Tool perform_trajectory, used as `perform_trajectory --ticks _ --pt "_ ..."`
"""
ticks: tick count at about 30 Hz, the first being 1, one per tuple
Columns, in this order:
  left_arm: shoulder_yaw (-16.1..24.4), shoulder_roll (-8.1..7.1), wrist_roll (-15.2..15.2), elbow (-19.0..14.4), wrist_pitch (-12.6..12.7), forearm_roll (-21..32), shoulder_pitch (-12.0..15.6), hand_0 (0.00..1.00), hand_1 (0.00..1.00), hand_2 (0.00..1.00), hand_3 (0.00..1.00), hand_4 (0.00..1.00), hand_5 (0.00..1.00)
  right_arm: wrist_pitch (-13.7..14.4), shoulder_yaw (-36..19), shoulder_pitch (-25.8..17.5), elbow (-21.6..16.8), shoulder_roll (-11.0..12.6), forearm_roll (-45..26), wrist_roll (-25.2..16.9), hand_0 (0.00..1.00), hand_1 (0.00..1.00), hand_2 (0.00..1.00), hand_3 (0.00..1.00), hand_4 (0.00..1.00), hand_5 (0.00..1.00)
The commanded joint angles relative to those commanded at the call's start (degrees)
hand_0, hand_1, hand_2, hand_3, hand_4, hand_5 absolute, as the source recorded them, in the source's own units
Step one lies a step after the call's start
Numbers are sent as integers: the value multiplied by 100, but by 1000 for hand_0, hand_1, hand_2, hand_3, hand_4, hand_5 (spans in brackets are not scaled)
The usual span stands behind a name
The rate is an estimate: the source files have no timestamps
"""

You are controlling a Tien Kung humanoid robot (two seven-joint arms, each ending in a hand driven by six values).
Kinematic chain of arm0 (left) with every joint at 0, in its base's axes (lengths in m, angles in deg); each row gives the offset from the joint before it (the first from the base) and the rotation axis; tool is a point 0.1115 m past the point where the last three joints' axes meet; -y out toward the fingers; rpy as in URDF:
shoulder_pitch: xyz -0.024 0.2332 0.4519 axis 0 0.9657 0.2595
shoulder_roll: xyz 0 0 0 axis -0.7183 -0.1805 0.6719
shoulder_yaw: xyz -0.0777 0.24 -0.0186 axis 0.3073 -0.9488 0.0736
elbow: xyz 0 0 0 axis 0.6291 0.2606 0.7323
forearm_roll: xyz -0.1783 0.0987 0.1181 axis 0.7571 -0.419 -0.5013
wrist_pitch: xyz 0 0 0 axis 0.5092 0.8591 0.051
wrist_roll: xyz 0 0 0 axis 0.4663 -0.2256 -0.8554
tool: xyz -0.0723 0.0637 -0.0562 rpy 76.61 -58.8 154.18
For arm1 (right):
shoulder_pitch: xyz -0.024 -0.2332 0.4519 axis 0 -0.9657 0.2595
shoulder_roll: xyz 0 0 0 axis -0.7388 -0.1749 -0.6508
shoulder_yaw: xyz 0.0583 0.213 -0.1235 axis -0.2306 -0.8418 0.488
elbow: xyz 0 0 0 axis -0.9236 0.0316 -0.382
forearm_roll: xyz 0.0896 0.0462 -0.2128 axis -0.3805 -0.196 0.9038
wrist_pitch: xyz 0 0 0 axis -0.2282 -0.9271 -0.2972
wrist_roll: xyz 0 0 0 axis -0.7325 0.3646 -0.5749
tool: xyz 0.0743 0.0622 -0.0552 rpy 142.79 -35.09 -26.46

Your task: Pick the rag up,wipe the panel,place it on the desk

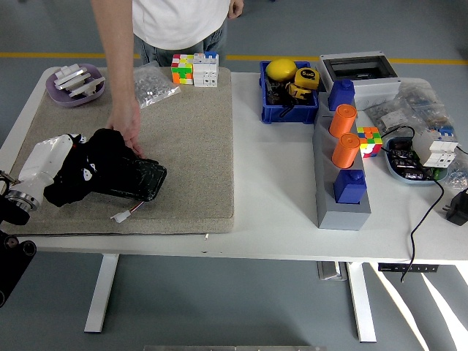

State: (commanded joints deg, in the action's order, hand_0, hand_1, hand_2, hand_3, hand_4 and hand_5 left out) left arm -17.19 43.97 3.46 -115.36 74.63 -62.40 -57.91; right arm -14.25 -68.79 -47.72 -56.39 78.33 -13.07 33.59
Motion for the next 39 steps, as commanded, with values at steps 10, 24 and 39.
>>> perform_trajectory --ticks 10,24,39 --pt "-720 34 -115 -484 -44 34 -31 253 226 525 435 198 2 1 -17 13 0 9 12 1 760 620 679 602 964 467" --pt "-1115 78 -101 -607 -43 144 -98 253 227 527 440 208 2 1 0 5 0 16 15 2 760 619 679 602 965 466" --pt "-598 52 -46 -126 -1 117 -18 257 228 527 441 210 2 3 46 4 1 32 0 13 760 619 679 603 965 465"
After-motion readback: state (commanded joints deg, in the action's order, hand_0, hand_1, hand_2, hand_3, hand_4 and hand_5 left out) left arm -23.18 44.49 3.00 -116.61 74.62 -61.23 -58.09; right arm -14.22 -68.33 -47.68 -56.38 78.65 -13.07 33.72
